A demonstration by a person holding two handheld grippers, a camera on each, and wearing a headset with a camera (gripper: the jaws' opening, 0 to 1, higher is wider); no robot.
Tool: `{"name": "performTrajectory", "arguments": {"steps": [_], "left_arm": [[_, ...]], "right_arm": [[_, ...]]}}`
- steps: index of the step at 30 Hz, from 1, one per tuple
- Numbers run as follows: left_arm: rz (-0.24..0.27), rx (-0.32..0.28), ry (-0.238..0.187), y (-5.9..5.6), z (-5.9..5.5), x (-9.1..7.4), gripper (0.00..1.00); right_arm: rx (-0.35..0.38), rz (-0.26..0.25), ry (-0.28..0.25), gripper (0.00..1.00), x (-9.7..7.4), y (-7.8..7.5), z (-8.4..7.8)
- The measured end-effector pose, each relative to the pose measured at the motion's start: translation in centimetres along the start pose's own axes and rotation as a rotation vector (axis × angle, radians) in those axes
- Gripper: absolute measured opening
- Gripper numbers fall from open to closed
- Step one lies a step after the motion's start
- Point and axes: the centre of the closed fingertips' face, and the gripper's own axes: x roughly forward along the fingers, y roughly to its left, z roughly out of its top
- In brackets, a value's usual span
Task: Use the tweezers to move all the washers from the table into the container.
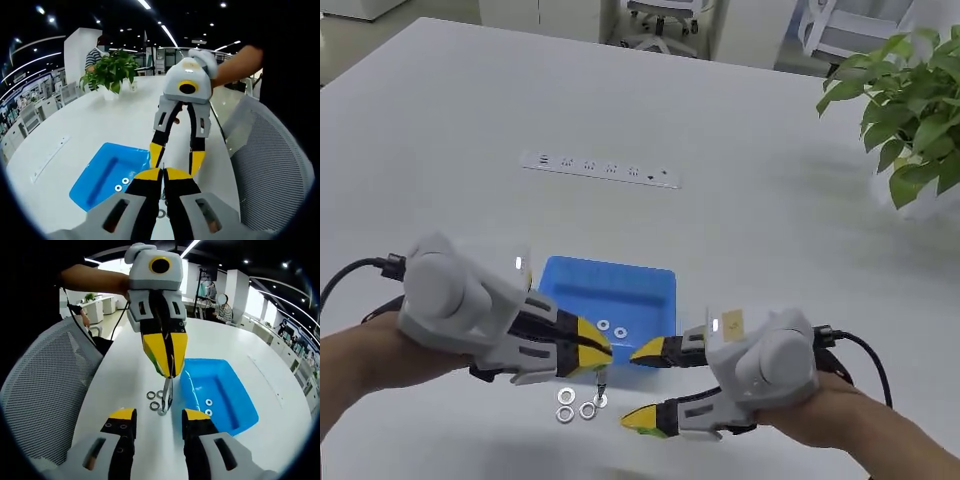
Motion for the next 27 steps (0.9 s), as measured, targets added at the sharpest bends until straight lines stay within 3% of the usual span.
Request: {"name": "performTrajectory", "arguments": {"steps": [19, 27], "left_arm": [[-0.022, 0.007, 0.008, -0.2, -0.1, 0.0, 0.06], [-0.029, 0.01, 0.014, -0.2, -0.2, -0.1, 0.06]], "right_arm": [[-0.089, 0.067, 0.023, 0.19, 3.0, -0.8, 0.4], [-0.113, 0.081, 0.035, 0.12, 3.5, -0.9, 0.5]]}}
